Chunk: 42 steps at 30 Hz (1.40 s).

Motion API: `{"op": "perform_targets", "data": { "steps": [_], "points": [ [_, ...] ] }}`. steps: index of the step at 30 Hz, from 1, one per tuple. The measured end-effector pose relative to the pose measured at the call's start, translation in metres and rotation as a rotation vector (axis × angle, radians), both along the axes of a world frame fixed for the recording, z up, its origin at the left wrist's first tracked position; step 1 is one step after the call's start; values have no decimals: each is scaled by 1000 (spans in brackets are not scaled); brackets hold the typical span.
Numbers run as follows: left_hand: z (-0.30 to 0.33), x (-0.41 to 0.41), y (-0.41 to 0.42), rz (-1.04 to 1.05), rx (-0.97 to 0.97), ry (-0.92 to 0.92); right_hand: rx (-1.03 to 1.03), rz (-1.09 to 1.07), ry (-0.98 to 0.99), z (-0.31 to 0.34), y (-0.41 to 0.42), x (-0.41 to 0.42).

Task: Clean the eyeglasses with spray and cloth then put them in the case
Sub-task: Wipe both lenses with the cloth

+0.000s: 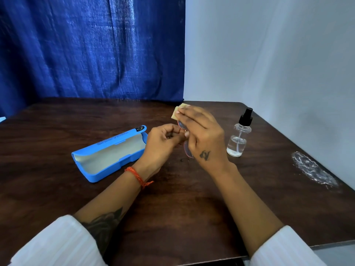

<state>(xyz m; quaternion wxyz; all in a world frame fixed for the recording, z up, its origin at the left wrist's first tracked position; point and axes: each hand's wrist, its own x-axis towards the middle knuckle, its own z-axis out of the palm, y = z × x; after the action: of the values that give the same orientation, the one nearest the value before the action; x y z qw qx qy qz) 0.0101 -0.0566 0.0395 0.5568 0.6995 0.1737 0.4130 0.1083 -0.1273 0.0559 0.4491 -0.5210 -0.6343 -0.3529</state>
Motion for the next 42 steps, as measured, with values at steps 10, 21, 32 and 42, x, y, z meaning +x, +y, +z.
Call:
{"op": "perform_targets", "data": {
  "steps": [10, 21, 32, 42],
  "points": [
    [3, 0, -2, 5, -37, 18, 20, 92, 73, -5, -10, 13],
    [2, -1, -4, -7, 25, 43, 12, -5, 5, -5, -7, 2],
    [4, -1, 1, 1, -73, -23, 95, 85, 418, 5, -11, 24],
    [5, -3, 2, 1, -44, -25, -379, 358, 890, 56, -8, 24]
  ]
}}
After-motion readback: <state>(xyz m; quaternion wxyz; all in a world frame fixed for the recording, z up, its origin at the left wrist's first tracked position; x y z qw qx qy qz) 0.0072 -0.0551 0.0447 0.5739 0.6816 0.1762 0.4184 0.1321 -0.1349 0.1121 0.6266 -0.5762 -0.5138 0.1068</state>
